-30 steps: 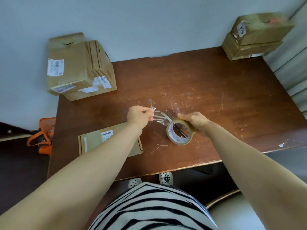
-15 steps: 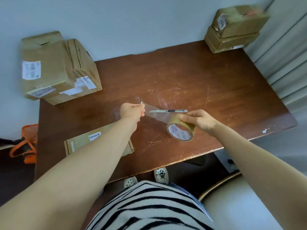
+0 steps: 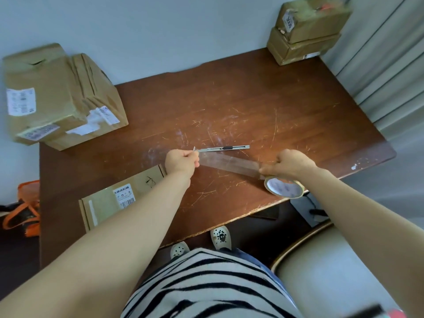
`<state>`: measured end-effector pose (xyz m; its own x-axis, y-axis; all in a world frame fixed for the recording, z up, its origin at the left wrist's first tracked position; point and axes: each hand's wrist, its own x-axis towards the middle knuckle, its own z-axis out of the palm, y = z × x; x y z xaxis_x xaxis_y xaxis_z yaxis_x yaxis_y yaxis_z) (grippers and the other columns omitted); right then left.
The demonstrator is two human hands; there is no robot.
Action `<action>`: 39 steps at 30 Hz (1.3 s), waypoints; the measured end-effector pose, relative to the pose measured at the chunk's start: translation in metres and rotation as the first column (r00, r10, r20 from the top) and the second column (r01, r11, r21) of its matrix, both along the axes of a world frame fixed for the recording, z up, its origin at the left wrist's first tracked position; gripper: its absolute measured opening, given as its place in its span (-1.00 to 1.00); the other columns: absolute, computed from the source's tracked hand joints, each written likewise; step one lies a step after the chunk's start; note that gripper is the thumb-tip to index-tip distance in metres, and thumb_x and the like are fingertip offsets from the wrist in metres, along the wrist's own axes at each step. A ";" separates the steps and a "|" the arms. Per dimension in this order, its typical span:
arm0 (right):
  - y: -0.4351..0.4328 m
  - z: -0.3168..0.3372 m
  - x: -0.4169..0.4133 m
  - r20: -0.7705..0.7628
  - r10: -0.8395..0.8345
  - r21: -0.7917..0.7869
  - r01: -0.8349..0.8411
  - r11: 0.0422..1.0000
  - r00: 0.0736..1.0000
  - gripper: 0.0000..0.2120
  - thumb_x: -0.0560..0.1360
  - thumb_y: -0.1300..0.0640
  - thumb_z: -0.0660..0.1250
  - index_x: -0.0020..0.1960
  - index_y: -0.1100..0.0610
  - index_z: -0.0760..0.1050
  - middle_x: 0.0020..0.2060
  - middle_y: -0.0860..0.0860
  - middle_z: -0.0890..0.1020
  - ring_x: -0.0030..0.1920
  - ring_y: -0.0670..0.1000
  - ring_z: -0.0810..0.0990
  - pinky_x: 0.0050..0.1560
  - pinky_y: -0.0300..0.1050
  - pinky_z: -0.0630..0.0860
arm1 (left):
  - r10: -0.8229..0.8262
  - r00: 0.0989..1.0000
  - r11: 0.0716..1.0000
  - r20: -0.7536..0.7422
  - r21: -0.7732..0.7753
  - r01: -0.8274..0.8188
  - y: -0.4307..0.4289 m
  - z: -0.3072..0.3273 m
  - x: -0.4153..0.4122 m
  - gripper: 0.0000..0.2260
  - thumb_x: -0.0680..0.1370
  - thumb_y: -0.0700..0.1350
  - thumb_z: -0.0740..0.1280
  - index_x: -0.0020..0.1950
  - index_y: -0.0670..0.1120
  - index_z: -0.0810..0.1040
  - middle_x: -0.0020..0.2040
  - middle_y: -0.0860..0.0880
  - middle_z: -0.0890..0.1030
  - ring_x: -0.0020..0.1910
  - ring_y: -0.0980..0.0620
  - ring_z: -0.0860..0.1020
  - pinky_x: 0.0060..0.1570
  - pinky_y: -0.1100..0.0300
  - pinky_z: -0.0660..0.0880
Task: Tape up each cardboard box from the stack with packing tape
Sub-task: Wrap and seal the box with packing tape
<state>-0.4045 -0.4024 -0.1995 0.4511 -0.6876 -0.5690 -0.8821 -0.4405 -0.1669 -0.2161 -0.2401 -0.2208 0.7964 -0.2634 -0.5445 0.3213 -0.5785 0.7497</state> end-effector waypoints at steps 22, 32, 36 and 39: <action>0.115 -0.047 0.043 -0.009 0.341 -0.037 -0.341 0.939 0.940 -0.41 0.63 -0.04 0.03 0.54 0.25 0.00 0.54 0.18 -0.04 0.54 0.14 -0.02 0.49 -0.01 0.03 | -0.093 0.993 0.989 0.067 0.119 0.084 0.011 -0.020 -0.012 -0.81 0.56 -0.21 0.34 0.15 -0.17 0.63 -0.19 -0.03 0.60 -0.30 0.09 0.57 -0.38 0.30 0.43; 0.027 -0.038 0.128 -0.071 0.339 -0.253 -0.346 0.904 0.938 -0.63 0.51 0.31 0.24 0.31 0.22 0.35 0.24 0.16 0.47 0.25 0.19 0.43 0.19 0.02 0.41 | -0.047 0.998 0.997 -0.029 0.054 0.049 0.008 -0.018 -0.006 -0.98 0.53 -0.20 0.39 -0.06 -0.09 0.60 -0.29 0.00 0.60 -0.38 0.11 0.55 -0.27 0.22 0.51; 0.020 -0.039 0.129 -0.036 0.350 -0.194 -0.350 0.916 0.936 -0.73 0.50 0.19 0.31 0.19 0.20 0.44 0.05 0.13 0.57 0.03 0.17 0.54 -0.10 -0.06 0.44 | -0.038 0.999 0.998 -0.036 0.058 0.040 0.008 -0.020 -0.005 -0.91 0.52 -0.18 0.41 -0.17 -0.06 0.55 -0.34 0.01 0.58 -0.41 0.11 0.54 -0.13 0.12 0.56; 0.024 -0.032 0.126 0.121 0.260 -0.123 -0.245 0.962 0.958 -0.79 0.53 0.16 0.24 0.13 0.20 0.46 -0.03 0.13 0.49 -0.15 0.15 0.45 -0.21 -0.07 0.39 | -0.042 0.999 0.997 -0.031 0.057 0.044 0.010 -0.021 -0.004 -0.92 0.52 -0.16 0.41 -0.15 -0.06 0.55 -0.35 0.00 0.59 -0.37 0.07 0.56 -0.10 0.09 0.57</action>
<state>-0.2783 -0.3783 -0.2311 0.6850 -0.5942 -0.4215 -0.7124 -0.6674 -0.2168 -0.2202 -0.2304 -0.2420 0.7684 -0.2641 -0.5829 0.3168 -0.6344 0.7051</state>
